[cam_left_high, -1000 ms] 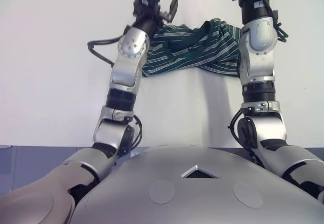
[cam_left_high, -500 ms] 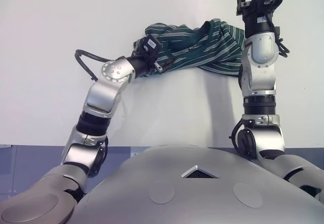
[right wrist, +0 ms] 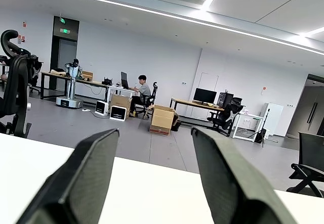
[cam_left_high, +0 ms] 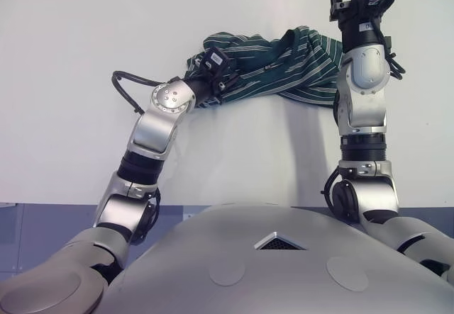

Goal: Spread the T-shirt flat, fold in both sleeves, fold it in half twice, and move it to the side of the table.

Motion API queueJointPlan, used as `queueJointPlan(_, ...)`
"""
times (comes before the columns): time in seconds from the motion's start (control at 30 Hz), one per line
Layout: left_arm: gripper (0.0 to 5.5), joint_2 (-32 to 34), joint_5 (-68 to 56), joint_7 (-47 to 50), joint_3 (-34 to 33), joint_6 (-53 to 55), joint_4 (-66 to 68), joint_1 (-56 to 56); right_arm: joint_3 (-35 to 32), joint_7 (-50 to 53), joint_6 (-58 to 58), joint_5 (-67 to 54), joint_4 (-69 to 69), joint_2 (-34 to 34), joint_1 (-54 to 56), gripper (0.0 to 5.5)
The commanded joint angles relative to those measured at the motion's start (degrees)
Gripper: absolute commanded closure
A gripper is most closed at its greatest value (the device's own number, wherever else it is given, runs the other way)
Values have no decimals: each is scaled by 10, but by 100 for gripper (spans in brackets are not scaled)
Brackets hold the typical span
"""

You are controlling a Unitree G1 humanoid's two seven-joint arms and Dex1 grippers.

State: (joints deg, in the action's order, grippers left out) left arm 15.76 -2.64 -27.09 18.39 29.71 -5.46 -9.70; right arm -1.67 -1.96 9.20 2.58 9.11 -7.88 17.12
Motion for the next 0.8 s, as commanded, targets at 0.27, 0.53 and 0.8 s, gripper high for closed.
queueJointPlan(0.27, 534, 0, 6, 7, -13, -8, 14, 2, -1, -1, -7, 1, -3, -1, 4, 283)
queueJointPlan(0.53, 548, 20, -17, -31, -23, -29, -82, -2, 5, -210, -46, -90, -20, -103, 9, 283)
queueJointPlan(0.8, 548, 25, -20, -45, -3, -9, -126, 1, 81, -556, -113, -126, 188, -216, 146, 283)
